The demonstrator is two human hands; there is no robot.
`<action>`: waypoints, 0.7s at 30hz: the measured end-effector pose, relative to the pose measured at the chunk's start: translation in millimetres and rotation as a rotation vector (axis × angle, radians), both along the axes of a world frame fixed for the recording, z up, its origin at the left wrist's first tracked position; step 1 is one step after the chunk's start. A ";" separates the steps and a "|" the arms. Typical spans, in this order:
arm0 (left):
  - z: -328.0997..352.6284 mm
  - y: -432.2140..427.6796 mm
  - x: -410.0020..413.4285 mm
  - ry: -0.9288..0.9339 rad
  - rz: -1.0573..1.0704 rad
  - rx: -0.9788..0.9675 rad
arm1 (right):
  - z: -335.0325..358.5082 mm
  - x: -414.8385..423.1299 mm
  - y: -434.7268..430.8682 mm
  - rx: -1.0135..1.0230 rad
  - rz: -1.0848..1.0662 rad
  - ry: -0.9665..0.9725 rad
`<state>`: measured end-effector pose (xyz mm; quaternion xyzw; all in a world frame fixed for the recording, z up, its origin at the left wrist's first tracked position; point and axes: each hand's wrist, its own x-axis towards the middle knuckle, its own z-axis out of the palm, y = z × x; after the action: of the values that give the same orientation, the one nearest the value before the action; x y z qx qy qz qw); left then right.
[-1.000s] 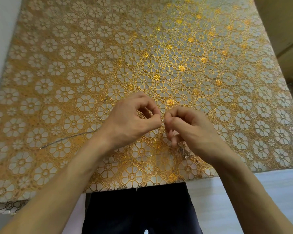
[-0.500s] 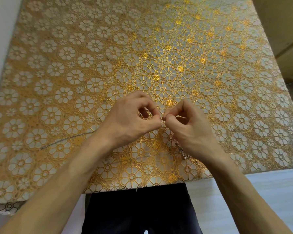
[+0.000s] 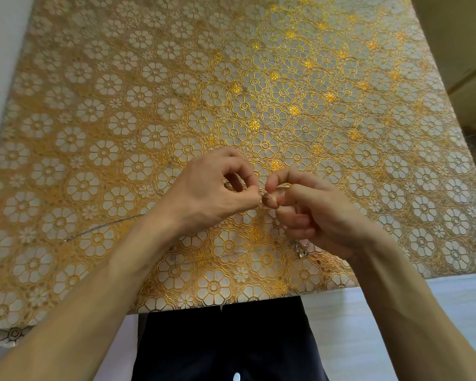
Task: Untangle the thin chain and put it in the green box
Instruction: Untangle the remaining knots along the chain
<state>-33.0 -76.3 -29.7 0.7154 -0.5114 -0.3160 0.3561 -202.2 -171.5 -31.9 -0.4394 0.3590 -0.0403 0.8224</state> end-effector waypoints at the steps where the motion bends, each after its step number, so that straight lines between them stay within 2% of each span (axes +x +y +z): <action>1: -0.1 -0.3 -0.3 0.003 -0.001 0.003 | 0.1 -0.5 -0.7 -0.019 0.013 -0.001; 4: -0.7 -0.8 -0.1 0.038 -0.001 0.015 | 1.8 -0.5 -1.4 -0.119 0.044 0.002; 9: -1.0 -0.9 -0.9 0.057 -0.021 0.036 | 4.2 -4.5 3.2 -0.614 0.028 0.168; 12: -1.4 -1.5 -2.1 0.089 -0.011 0.038 | 7.0 -3.7 9.8 -0.773 -0.057 0.154; 18: -2.9 -2.0 1.3 0.161 -0.001 0.056 | 3.8 -2.9 11.1 -0.776 -0.100 0.100; 21: -3.1 0.4 3.4 0.177 0.008 0.046 | 1.7 -4.1 9.0 -0.644 -0.135 0.012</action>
<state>-29.6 -75.9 -32.8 0.6949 -0.4675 -0.3881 0.3846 -206.3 -162.5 -30.2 -0.6523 0.3611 -0.2038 0.6345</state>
